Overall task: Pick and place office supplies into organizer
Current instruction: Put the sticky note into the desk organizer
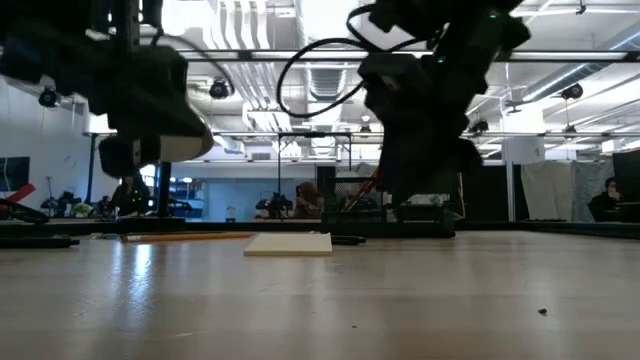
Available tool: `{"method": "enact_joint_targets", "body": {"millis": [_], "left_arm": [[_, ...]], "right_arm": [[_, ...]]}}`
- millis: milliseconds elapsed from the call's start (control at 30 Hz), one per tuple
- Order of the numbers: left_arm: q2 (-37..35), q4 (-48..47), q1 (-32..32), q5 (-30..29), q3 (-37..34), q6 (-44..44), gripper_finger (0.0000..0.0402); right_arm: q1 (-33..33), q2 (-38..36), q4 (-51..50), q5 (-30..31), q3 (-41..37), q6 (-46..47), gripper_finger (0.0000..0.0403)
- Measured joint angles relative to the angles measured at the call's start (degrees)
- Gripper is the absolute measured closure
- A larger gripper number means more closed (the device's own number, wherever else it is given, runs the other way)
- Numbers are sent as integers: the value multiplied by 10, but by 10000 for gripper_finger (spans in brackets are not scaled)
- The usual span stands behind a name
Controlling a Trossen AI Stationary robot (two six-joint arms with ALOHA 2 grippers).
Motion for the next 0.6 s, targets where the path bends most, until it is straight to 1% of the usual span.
{"method": "enact_joint_targets", "body": {"millis": [67, 167, 267, 400, 500, 600], "left_arm": [[26, 57, -9, -2, -16, 6, 402], [74, 176, -32, 0, -20, 50, 402], [123, 285, -62, 0, -4, 94, 402], [177, 310, -81, -16, 11, 91, 402], [209, 358, -81, -46, 7, 90, 402], [238, 386, -82, -70, 9, 82, 402]], "right_arm": [[-2, 15, 7, -1, 17, -20, 263], [-2, 33, 3, -1, 40, -34, 264], [-7, 44, -15, -14, 65, -31, 267], [-32, 68, -22, -89, 75, 18, 268], [-47, 84, -21, -107, 75, 28, 268], [-60, 96, -20, -153, 71, 28, 268]]}}
